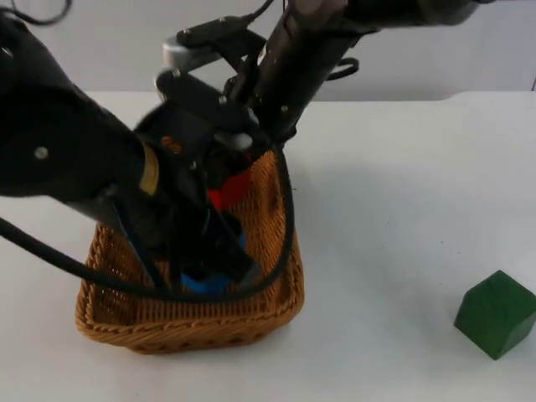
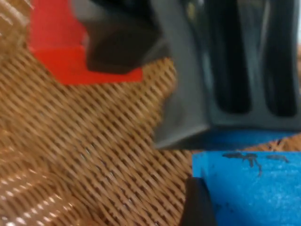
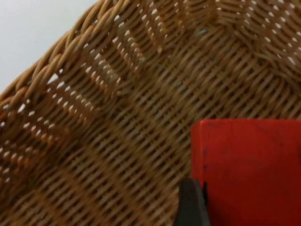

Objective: Pick up one cube with each hand and place exactly two cubes into the same basket, leaving the remaining cube outside.

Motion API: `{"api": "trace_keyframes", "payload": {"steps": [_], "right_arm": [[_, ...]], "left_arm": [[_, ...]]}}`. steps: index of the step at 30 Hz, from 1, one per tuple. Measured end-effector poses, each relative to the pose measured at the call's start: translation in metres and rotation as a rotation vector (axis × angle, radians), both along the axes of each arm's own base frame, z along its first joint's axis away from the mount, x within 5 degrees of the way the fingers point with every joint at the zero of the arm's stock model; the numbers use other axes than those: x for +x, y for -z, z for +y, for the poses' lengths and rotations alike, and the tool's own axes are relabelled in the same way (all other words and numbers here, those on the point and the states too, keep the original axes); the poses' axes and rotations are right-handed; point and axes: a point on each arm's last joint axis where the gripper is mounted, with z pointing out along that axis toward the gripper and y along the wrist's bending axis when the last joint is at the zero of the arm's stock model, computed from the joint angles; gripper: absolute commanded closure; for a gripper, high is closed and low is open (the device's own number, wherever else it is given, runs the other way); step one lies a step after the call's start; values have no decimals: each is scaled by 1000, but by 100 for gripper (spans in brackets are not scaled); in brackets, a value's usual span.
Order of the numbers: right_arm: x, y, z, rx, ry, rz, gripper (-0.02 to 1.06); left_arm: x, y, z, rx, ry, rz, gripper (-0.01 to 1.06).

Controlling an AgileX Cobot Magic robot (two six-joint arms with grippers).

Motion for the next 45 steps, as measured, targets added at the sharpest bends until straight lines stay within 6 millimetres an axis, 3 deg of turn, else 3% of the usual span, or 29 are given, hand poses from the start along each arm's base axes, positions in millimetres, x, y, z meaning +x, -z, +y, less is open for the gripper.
{"api": "trace_keyframes", "payload": {"steps": [9, 17, 19, 22, 23, 25, 27, 28, 30, 31, 33, 36, 39, 43, 45], "right_arm": [[4, 12, 3, 26, 19, -8, 105], [5, 21, 4, 27, 25, 0, 104], [5, 21, 4, 28, 26, 0, 98], [5, 22, 5, 28, 26, -1, 80], [5, 22, 5, 28, 26, -1, 80], [5, 22, 5, 28, 26, -1, 64], [5, 22, 5, 29, 27, 0, 49], [5, 22, 5, 31, 28, 2, 49], [5, 22, 5, 31, 28, 2, 40], [5, 22, 5, 34, 31, 2, 35], [5, 22, 5, 36, 37, 6, 34], [5, 21, 5, 42, 48, 9, 33], [5, 10, 5, 57, 49, -7, 33], [8, -30, -2, 113, 66, -72, 33], [8, -41, -5, 128, 71, -92, 33]], "left_arm": [[2, 27, -3, 25, 19, 47, 105], [3, 29, -5, 13, 24, 41, 105], [3, 29, -5, 12, 26, 40, 105], [3, 29, -5, 12, 26, 40, 103], [3, 29, -5, 12, 26, 40, 103], [3, 29, -5, 12, 26, 40, 95], [3, 29, -5, 12, 26, 40, 78], [3, 29, -5, 12, 26, 40, 78], [3, 29, -5, 12, 26, 40, 61], [3, 29, -5, 12, 26, 40, 47], [3, 29, -5, 12, 26, 40, 42], [3, 29, -5, 14, 26, 41, 25], [3, 29, -4, 17, 24, 43, 21], [3, 13, -4, -5, 24, 4, 21], [2, 6, -3, -13, 23, -12, 21]]}}
